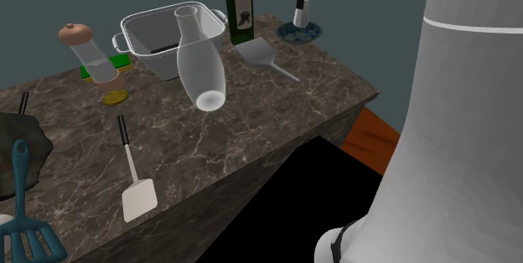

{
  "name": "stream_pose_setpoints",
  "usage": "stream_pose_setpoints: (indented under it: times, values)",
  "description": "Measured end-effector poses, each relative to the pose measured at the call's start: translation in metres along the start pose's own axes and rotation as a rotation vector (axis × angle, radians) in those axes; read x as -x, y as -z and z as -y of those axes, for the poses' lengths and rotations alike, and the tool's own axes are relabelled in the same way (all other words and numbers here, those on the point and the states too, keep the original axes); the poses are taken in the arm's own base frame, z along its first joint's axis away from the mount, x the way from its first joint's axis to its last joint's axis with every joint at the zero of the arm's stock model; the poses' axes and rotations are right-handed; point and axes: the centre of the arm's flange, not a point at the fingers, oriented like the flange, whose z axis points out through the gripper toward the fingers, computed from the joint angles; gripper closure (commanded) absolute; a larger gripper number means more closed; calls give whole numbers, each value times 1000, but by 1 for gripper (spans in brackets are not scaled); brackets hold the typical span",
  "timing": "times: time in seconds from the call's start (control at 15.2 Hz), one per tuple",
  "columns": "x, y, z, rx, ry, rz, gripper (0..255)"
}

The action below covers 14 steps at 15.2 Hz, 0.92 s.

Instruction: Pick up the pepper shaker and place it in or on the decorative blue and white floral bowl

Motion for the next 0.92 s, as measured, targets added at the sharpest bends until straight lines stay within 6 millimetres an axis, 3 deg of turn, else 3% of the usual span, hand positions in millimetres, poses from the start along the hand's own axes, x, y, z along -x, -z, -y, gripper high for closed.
stream_pose_setpoints:
  times: [0.26,0.66,0.73,0.92]
  values:
    - [1,-18,2,0,0,0,255]
    - [1,-20,2,0,0,0,255]
    - [1,-20,2,0,0,0,0]
    - [1,-20,2,1,0,0,0]
